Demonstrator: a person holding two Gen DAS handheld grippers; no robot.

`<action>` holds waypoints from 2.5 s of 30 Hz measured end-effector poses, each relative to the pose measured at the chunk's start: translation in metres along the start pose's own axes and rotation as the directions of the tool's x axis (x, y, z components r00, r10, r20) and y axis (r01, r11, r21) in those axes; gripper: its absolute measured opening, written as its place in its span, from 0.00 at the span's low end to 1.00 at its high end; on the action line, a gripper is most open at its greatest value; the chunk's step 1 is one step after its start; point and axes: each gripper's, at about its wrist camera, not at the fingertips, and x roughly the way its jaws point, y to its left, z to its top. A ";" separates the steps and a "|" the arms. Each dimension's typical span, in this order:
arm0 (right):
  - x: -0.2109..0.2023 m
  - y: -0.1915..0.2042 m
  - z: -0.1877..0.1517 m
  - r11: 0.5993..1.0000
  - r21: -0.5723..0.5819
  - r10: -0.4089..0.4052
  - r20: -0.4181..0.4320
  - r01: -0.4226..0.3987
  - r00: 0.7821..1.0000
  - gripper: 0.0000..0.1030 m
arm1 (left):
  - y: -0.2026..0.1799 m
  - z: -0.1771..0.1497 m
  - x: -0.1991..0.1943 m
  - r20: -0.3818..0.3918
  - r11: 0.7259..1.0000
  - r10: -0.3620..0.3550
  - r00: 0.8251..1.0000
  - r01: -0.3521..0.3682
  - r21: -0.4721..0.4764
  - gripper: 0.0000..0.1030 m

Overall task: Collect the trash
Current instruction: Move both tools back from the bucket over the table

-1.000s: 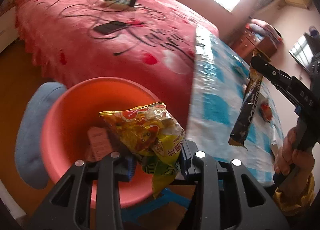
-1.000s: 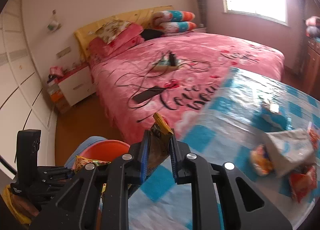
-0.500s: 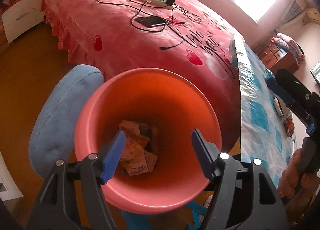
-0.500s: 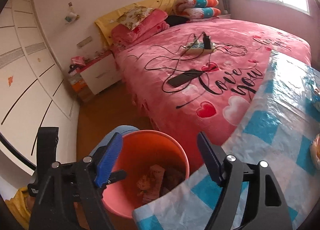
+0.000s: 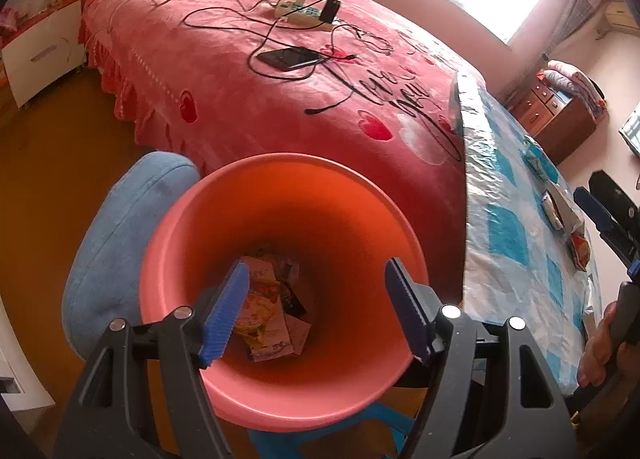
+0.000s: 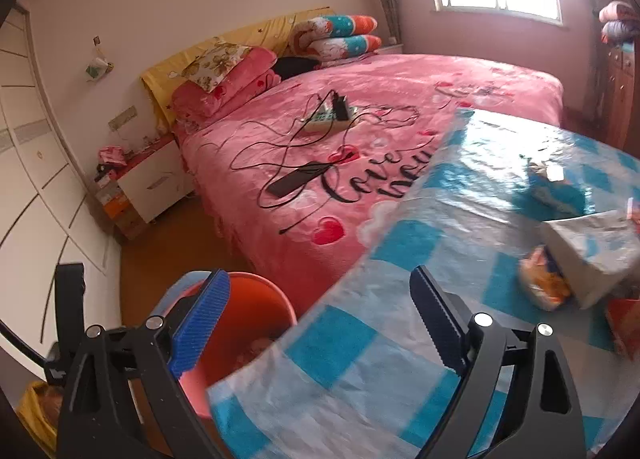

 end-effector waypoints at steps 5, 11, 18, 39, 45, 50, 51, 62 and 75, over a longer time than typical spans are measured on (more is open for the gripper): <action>-0.021 -0.005 -0.010 0.998 -0.037 -0.049 0.035 0.050 0.998 0.88 | -0.018 0.001 -0.003 0.008 0.999 -0.018 1.000 0.017 0.031 0.69; -0.036 -0.017 -0.018 0.994 -0.052 -0.089 0.054 0.092 0.995 0.91 | -0.043 0.004 -0.004 0.017 0.997 -0.042 0.999 0.041 0.069 0.72; -0.056 -0.032 -0.027 0.991 -0.045 -0.126 0.072 0.130 0.989 0.91 | -0.073 0.005 -0.005 0.015 0.991 -0.061 0.998 0.059 0.119 0.74; -0.092 -0.086 -0.047 0.979 0.068 -0.198 0.102 0.192 0.975 0.91 | -0.147 -0.007 0.000 -0.040 0.965 -0.097 0.995 0.103 0.240 0.75; -0.102 -0.103 -0.050 0.974 0.107 -0.211 0.117 0.199 0.970 0.91 | -0.170 -0.016 0.002 -0.059 0.952 -0.105 0.993 0.118 0.284 0.75; -0.112 -0.123 -0.054 0.965 0.153 -0.232 0.124 0.212 0.965 0.91 | -0.190 -0.025 0.006 -0.077 0.936 -0.105 0.991 0.125 0.329 0.75; -0.113 -0.126 -0.055 0.963 0.161 -0.235 0.124 0.214 0.964 0.91 | -0.194 -0.027 0.006 -0.079 0.932 -0.103 0.992 0.124 0.341 0.75; -0.136 -0.171 -0.060 0.935 0.266 -0.276 0.136 0.233 0.951 0.91 | -0.244 -0.046 0.008 -0.115 0.876 -0.131 0.985 0.169 0.451 0.75; -0.175 -0.254 -0.073 0.849 0.432 -0.387 0.120 0.303 0.914 0.91 | -0.325 -0.078 0.002 -0.204 0.743 -0.219 0.954 0.299 0.599 0.75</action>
